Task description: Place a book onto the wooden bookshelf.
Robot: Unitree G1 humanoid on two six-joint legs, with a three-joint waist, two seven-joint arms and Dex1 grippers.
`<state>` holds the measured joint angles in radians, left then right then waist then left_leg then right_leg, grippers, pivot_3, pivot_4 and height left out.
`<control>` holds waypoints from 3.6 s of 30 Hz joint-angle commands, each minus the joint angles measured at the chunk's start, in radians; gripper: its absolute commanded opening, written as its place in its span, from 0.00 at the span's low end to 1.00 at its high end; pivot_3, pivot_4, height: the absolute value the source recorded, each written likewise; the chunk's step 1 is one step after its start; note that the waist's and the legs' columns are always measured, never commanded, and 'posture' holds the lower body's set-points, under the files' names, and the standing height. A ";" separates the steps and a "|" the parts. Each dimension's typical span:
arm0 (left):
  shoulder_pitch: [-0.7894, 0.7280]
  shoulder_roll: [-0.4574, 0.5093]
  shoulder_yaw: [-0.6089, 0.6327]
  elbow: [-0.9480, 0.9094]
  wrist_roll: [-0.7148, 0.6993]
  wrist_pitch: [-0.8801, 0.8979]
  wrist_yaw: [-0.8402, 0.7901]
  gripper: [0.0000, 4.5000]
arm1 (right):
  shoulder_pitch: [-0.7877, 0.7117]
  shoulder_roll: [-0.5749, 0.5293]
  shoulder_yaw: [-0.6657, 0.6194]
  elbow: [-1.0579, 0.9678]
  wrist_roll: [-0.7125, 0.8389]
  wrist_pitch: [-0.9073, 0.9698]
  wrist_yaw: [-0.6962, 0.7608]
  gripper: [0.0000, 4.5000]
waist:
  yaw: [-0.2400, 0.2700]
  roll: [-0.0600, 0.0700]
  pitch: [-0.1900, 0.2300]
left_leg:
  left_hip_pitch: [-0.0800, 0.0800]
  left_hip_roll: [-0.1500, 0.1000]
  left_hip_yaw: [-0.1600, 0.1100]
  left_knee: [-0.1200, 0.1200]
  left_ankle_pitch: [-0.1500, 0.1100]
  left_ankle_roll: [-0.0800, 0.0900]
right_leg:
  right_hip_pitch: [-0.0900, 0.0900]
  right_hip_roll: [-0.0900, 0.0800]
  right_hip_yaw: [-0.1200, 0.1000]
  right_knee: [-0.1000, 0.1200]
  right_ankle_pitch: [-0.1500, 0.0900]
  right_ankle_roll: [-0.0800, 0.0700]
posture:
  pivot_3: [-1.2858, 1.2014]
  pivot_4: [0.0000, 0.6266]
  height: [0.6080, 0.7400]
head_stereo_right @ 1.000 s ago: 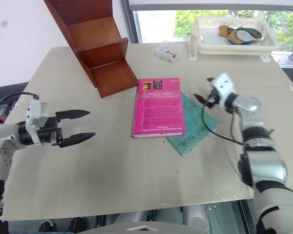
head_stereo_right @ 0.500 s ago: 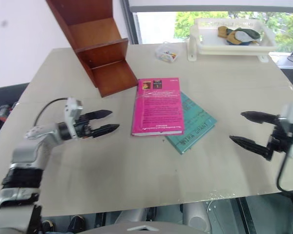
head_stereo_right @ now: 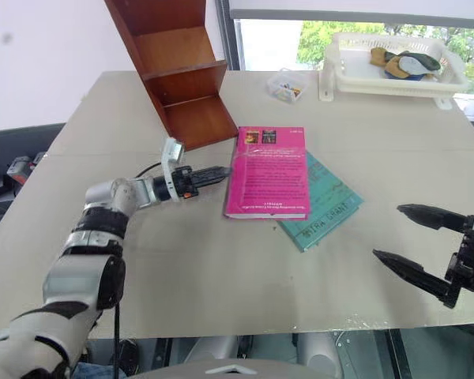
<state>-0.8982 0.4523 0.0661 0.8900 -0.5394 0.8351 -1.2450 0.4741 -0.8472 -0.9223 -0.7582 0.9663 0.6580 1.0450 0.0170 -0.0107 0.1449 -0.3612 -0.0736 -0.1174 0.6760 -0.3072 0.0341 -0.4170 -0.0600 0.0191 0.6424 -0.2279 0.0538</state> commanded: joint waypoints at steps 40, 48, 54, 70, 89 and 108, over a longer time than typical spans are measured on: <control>-0.225 -0.176 0.151 -0.108 0.066 0.144 -0.093 0.08 | -0.031 0.020 0.012 0.043 -0.005 -0.170 -0.031 1.00 | 0.001 -0.006 0.003 | -0.004 -0.003 -0.004 0.005 0.000 0.000 | 0.000 -0.008 0.000 0.001 -0.001 0.001 | 0.52 0.24 1.00; -0.222 -0.287 -0.055 -0.519 0.243 -0.339 0.126 0.08 | -0.153 -0.001 0.069 0.176 -0.058 -0.208 -0.012 1.00 | -0.002 -0.005 0.003 | -0.003 -0.003 -0.002 0.005 0.000 0.000 | -0.001 -0.009 0.004 0.001 -0.001 0.001 | 0.52 0.24 1.00; -0.339 -0.264 -0.179 -0.406 0.474 -0.844 0.263 0.08 | -0.213 -0.008 0.092 0.246 -0.084 -0.233 0.003 1.00 | 0.000 -0.005 0.003 | -0.002 -0.003 -0.001 0.005 0.000 0.000 | 0.000 -0.008 0.004 0.001 0.000 0.002 | 0.52 0.24 1.00; -0.604 0.074 -0.392 -0.182 1.012 -1.222 0.536 0.08 | -0.491 -0.079 0.044 0.544 0.126 -0.166 0.114 1.00 | -0.001 -0.005 0.006 | -0.003 -0.004 0.000 0.002 -0.001 0.002 | -0.002 -0.004 0.002 0.000 0.000 0.003 | 0.52 0.24 1.00; -0.571 0.191 -0.406 -0.394 1.120 -0.815 0.337 0.08 | -0.775 -0.137 0.207 0.851 0.062 -0.156 0.281 1.00 | -0.009 -0.005 0.006 | -0.017 -0.005 0.001 0.009 -0.001 0.002 | -0.016 -0.004 0.002 0.006 0.000 0.003 | 0.52 0.24 1.00; -0.452 0.343 -0.420 -0.532 1.238 -0.593 0.245 0.08 | -1.010 -0.134 0.334 1.028 -0.044 -0.172 0.366 1.00 | -0.029 -0.004 0.006 | -0.021 -0.010 0.001 0.010 -0.001 0.002 | -0.024 -0.010 0.002 0.017 0.000 0.003 | 0.52 0.24 1.00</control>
<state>-1.3310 0.7684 -0.3650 0.3937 0.6777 0.2372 -1.0025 -0.5122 -0.9734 -0.5734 0.2738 0.9149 0.4974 1.3960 -0.0118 -0.0150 0.1508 -0.3825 -0.0832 -0.1163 0.6862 -0.3080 0.0363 -0.4413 -0.0704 0.0206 0.6596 -0.2279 0.0567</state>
